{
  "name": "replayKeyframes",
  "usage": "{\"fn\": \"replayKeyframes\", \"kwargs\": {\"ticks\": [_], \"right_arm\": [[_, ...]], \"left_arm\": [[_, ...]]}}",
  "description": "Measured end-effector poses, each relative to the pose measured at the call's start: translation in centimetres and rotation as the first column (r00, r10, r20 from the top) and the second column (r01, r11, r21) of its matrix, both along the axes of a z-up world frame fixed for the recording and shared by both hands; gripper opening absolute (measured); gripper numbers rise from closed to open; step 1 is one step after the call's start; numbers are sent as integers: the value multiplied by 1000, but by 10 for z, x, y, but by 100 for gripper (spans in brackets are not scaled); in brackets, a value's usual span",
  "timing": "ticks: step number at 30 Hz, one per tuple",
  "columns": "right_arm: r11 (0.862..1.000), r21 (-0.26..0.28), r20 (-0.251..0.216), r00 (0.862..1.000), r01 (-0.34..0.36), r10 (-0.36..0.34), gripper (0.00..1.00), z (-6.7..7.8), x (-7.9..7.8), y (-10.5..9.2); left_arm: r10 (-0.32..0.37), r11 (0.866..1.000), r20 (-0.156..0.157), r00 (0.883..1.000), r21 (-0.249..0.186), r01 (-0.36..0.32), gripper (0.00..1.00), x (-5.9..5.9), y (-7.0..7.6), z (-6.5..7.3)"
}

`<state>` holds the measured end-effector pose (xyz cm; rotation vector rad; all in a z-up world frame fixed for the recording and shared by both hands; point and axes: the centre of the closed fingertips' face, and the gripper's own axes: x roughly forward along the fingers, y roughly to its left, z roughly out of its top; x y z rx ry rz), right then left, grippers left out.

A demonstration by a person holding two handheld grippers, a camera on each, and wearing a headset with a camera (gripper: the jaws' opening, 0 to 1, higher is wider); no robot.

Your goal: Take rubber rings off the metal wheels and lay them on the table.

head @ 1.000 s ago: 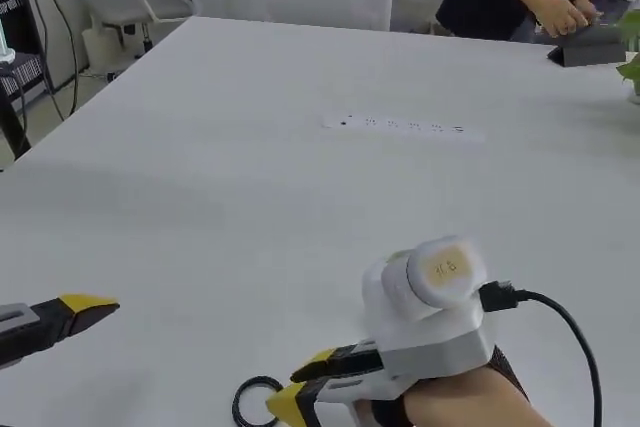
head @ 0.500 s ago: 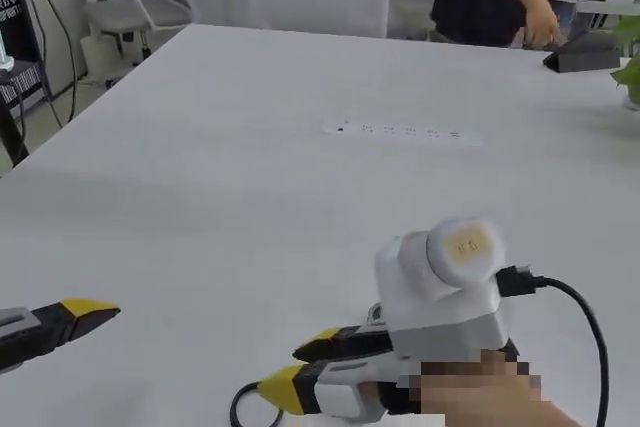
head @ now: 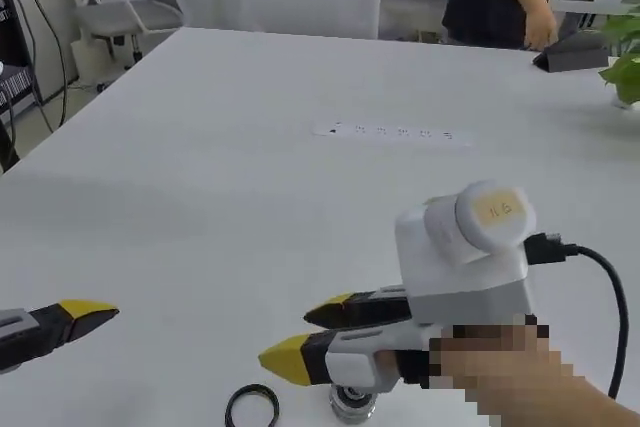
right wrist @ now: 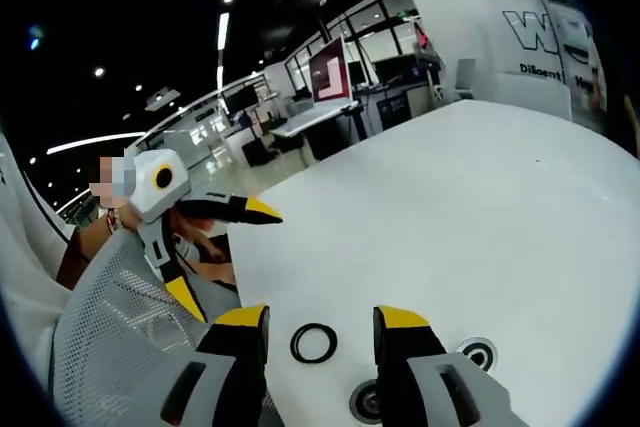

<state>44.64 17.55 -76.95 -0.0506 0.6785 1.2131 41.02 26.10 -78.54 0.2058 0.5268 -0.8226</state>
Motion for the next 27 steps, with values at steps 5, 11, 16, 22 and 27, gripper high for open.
{"fn": "replayKeyframes", "kwargs": {"ticks": [5, 11, 16, 22, 27], "right_arm": [[999, 52, 27, 999, 16, -18, 41, 24, 4, -5], [995, 93, 56, 997, 43, -48, 49, 46, 9, -19], [988, 152, 92, 994, 38, -52, 62, 70, 10, -31], [984, 168, 165, 983, 53, -81, 71, 92, 15, -52], [976, 211, 214, 971, 60, -106, 73, 104, 16, -70]], "left_arm": [[-7, 1000, 4, 1000, 0, 7, 88, 2, -1, 3], [-15, 1000, 10, 1000, 1, 15, 89, 4, -1, 6], [-15, 1000, 21, 1000, -3, 15, 89, 6, 0, 11], [-11, 1000, 41, 999, -8, 12, 90, 7, 2, 17], [1, 1000, 48, 999, -20, 0, 91, 6, 5, 21]]}}
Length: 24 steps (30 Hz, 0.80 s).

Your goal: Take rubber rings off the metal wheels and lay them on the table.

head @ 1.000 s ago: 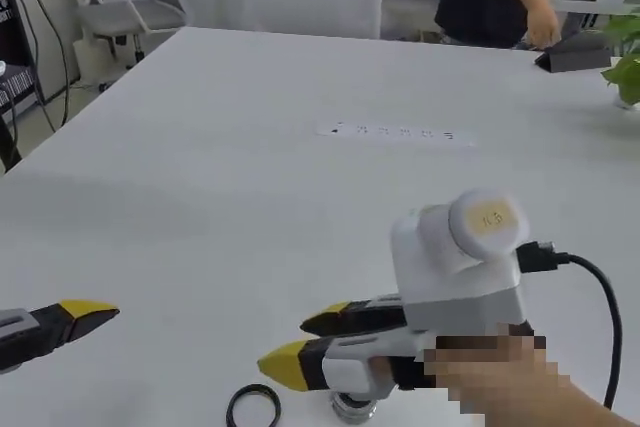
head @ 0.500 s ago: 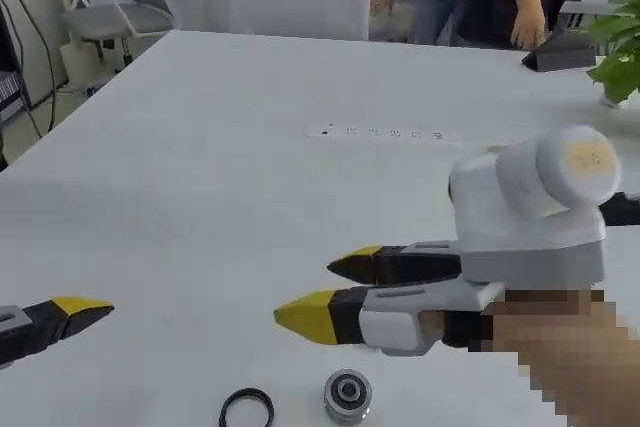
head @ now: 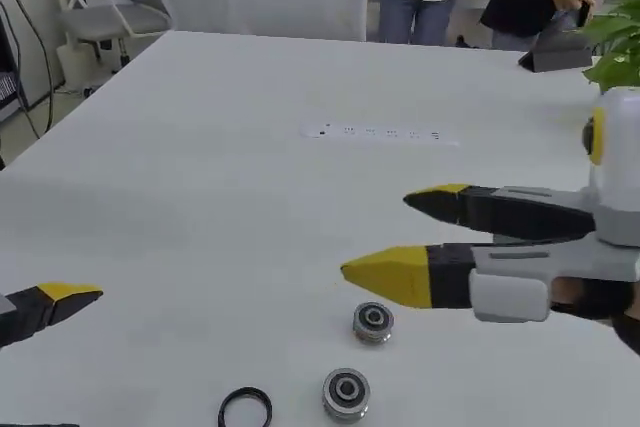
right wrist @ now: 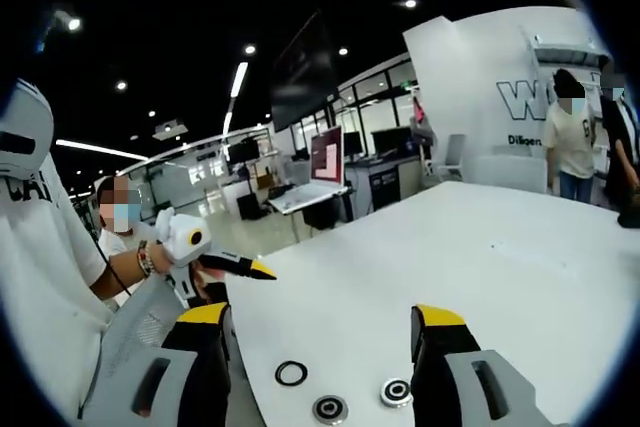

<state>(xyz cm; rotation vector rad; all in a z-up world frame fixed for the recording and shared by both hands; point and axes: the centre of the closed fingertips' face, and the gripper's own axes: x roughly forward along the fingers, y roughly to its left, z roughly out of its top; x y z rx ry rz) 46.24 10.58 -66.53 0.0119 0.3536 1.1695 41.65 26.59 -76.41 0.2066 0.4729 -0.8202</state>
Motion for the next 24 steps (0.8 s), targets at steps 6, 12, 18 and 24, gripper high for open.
{"fn": "replayKeyframes", "kwargs": {"ticks": [6, 12, 18, 24], "right_arm": [[996, 62, 40, 997, 58, -60, 80, 7, 3, -29], [988, 76, 54, 989, 133, -138, 87, 4, 8, -60], [968, 125, 57, 972, 219, -227, 92, 1, 15, -85], [954, 124, 52, 958, 275, -283, 96, -9, 17, -104]], "left_arm": [[20, 1000, 4, 1000, -15, -20, 92, 0, 5, 2], [44, 999, 0, 999, -14, -44, 92, -1, 11, 0], [56, 998, -7, 998, -11, -56, 92, -1, 15, -2], [64, 998, -4, 998, -10, -64, 92, 1, 18, -1]]}}
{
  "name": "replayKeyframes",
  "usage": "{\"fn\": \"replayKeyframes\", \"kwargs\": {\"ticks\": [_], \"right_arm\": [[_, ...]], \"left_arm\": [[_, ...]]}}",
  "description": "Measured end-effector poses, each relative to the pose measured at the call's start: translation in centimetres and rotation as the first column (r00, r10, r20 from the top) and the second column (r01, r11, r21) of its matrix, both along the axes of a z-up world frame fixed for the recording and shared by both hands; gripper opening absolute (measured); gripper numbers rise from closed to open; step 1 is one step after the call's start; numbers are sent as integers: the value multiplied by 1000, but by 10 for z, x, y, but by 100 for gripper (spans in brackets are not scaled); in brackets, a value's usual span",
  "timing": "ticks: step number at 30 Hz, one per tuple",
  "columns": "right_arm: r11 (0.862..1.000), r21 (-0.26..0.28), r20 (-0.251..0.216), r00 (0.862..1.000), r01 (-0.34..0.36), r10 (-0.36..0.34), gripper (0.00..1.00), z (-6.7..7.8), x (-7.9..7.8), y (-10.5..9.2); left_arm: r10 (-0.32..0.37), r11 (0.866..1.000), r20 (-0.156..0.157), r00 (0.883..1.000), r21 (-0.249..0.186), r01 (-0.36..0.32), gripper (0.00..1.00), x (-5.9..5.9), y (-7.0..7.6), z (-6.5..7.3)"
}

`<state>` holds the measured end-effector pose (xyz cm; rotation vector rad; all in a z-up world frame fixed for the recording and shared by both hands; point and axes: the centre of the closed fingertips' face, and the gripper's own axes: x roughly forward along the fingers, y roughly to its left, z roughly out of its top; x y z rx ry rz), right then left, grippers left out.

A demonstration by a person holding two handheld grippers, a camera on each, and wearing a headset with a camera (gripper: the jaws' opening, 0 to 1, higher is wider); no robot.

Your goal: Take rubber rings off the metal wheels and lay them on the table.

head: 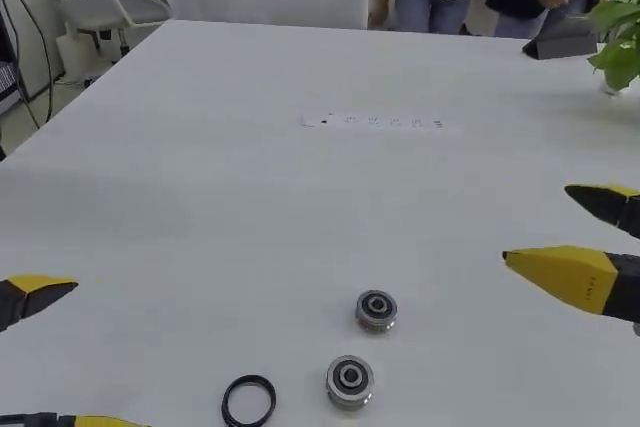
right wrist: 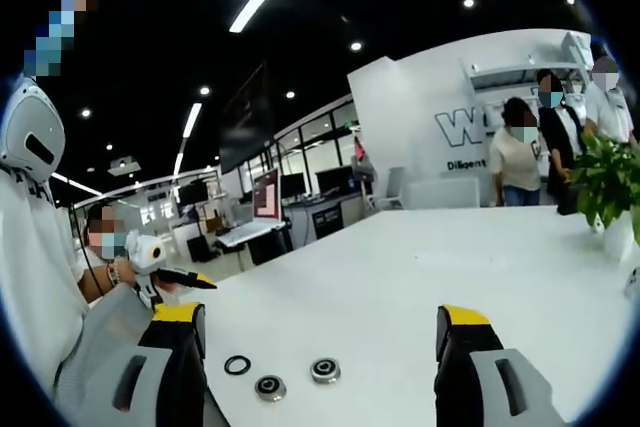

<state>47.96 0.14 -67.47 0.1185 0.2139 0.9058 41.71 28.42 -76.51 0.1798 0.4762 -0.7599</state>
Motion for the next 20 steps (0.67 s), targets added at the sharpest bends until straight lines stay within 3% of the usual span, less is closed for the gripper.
{"fn": "replayKeyframes", "kwargs": {"ticks": [8, 20], "right_arm": [[996, 10, -31, 995, 91, -91, 99, -19, -1, -26], [984, -86, -104, 981, 153, -161, 99, -60, -13, -49]], "left_arm": [[16, 1000, 1, 1000, 0, -16, 92, 1, 5, -2], [39, 999, -18, 999, -8, -39, 92, 0, 8, -8]]}}
